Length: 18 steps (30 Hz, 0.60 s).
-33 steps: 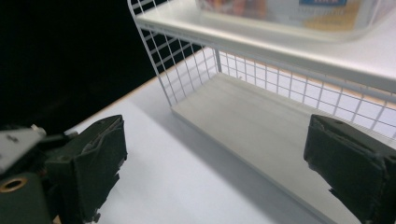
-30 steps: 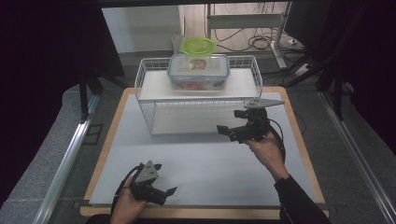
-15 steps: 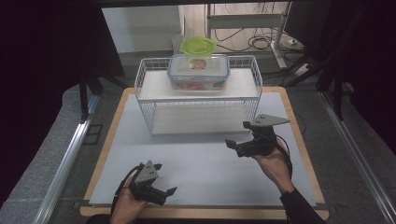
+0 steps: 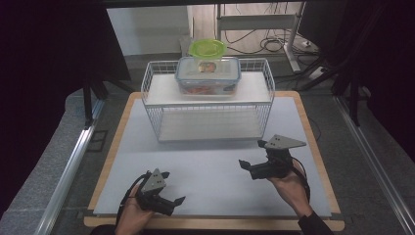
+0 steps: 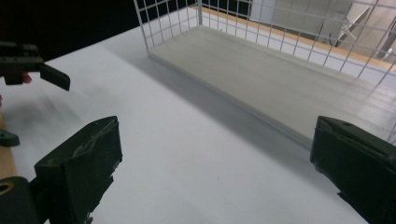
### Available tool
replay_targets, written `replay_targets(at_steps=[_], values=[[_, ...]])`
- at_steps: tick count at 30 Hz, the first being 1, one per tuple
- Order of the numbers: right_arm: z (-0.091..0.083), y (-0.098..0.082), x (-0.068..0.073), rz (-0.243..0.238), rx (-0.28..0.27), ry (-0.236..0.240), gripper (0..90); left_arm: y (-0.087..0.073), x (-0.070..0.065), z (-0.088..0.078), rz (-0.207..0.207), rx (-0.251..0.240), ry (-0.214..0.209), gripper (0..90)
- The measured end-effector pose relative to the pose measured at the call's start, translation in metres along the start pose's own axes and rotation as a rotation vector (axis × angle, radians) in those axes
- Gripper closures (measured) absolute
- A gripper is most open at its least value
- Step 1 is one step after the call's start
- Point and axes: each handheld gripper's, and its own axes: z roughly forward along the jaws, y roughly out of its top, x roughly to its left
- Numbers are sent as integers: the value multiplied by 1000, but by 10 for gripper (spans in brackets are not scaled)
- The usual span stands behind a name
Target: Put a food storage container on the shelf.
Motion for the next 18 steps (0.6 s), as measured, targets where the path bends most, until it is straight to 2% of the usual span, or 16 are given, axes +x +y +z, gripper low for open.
replay_targets(at_steps=[9, 18], values=[[-5, -26, 0, 7, 32, -28, 21, 0, 0, 0, 2, 3, 0, 22], [-6, -49, 2, -22, 75, -67, 20, 0, -1, 1, 7, 10, -1, 23]])
